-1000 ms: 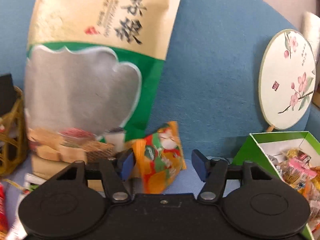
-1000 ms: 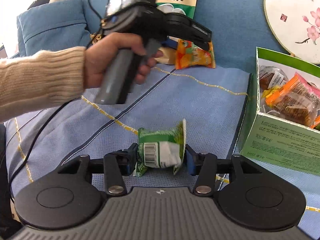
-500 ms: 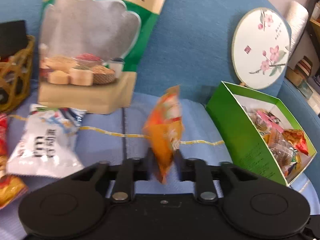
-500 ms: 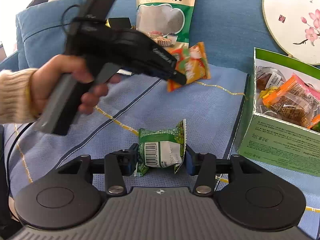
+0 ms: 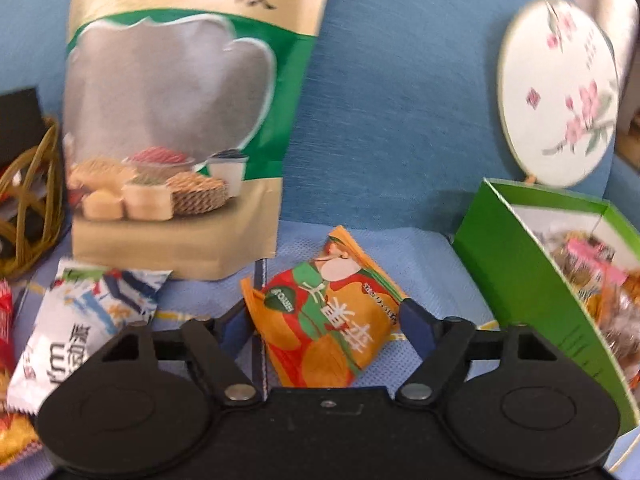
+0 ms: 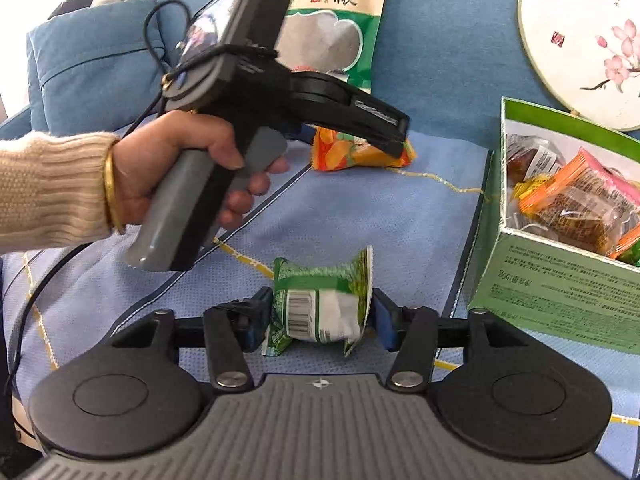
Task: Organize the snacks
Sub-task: 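Carry both packs over the green box and open both tools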
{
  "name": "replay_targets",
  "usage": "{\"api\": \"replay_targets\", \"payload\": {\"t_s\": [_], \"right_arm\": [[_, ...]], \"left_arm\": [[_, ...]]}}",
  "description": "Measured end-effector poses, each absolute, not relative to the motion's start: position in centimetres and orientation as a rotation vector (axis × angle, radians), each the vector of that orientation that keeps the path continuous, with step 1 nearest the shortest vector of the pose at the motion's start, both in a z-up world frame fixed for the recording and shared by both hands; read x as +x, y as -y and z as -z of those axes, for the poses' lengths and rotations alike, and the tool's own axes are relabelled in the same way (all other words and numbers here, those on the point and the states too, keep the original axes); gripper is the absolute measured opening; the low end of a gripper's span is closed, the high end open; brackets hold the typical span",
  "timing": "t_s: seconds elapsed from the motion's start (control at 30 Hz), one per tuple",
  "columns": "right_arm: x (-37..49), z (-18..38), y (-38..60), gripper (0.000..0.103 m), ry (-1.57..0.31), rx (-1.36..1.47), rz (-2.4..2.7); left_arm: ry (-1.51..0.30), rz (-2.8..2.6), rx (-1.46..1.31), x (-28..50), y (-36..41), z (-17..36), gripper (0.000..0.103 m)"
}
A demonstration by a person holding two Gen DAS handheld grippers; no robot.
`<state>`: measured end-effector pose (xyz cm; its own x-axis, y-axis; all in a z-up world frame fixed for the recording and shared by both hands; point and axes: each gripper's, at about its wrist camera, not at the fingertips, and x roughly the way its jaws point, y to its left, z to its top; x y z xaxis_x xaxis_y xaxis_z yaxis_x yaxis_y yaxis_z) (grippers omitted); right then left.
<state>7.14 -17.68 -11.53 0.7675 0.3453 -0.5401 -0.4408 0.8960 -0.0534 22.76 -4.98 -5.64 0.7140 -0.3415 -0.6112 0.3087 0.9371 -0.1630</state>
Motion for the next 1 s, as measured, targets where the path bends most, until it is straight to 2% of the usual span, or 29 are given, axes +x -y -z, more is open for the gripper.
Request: {"api": "replay_targets", "payload": {"t_s": [0.03,0.07,0.1,0.3,0.6,0.87,0.9,0.93,0.97,1.0], "right_arm": [[7.2,11.5,17.5,0.076,-0.547,-0.188,-0.428],[7.2,11.3,17.5,0.075,-0.541,-0.198,-0.428],[7.1,11.2,17.5,0.075,-0.530,-0.207,-0.421],[6.3,9.0,19.3,0.073,-0.432,-0.177,-0.381],[4.8,4.8,26.4,0.073,-0.183,-0.052,-0.150],[6.1,5.0,33.2,0.074,-0.116,0.093,0.112],[6.4,5.2,33.6,0.075,-0.115,0.109,0.123],[7.0,5.6,33.9,0.079,-0.122,0.116,0.135],[7.3,6.0,33.7,0.083,-0.144,0.115,0.157],[7.9,6.4,33.6,0.103,-0.189,0.109,0.180]], "left_arm": [[-0.690,0.379,-0.028,22.8,5.4,5.6,0.077],[-0.700,0.398,-0.020,22.7,5.7,5.4,0.040],[-0.718,0.420,-0.021,22.6,6.0,5.2,0.019],[-0.677,0.504,0.072,19.4,7.8,2.9,0.016],[-0.576,0.647,0.005,15.6,11.2,-3.7,0.019],[-0.584,0.687,-0.022,16.4,17.6,-3.6,0.021],[-0.579,0.685,-0.015,16.8,18.1,-3.4,0.030],[-0.573,0.687,-0.008,17.1,18.4,-3.0,0.045],[-0.582,0.689,-0.005,17.4,18.6,-2.8,0.100],[-0.593,0.658,-0.015,17.6,18.4,-2.5,0.103]]}}
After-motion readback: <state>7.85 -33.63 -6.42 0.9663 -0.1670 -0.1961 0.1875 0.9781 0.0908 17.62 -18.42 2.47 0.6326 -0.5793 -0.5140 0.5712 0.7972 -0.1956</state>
